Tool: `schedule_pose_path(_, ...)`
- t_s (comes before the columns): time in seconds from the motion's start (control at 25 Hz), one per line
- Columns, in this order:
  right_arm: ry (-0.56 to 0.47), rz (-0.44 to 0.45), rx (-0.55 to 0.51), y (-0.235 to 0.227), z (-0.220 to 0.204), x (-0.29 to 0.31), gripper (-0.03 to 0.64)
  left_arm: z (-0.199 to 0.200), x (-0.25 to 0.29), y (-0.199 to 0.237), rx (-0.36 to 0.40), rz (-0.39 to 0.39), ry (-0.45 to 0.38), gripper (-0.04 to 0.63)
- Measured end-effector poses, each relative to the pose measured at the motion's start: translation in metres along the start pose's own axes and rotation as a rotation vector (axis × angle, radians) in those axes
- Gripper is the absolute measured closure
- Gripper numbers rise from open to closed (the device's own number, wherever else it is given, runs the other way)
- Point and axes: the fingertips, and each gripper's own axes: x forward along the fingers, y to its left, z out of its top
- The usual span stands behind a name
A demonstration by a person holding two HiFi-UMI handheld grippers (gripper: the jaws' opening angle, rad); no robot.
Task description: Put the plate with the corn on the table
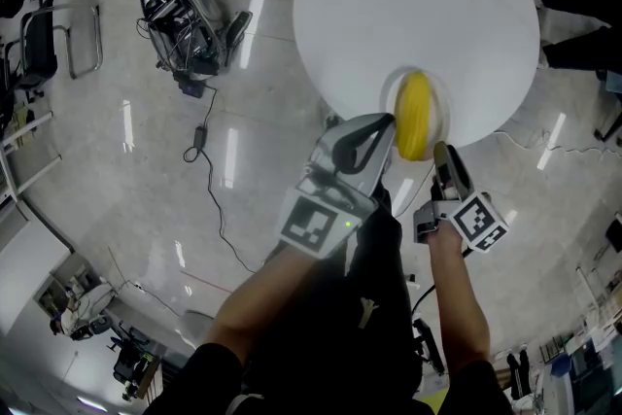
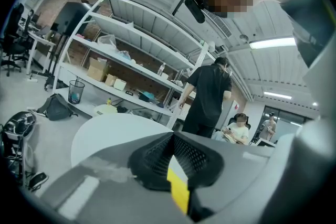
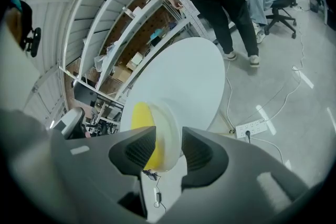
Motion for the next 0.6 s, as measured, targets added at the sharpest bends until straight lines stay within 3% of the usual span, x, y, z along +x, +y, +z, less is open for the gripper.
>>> schedule_pose_path(0.36,-0.020,-0.003,-0.080,0.012,0.006,-0.010,0.488,0.015,-0.002,-0.009,0.015,0.011,-0.014,0.591)
schedule_pose_path(0.6,-0.051,0.001,-0.152,0.027,0.014,-0.019,0.586,0.026,-0.008,-0.018,0.032,0.008,-0.030,0.591)
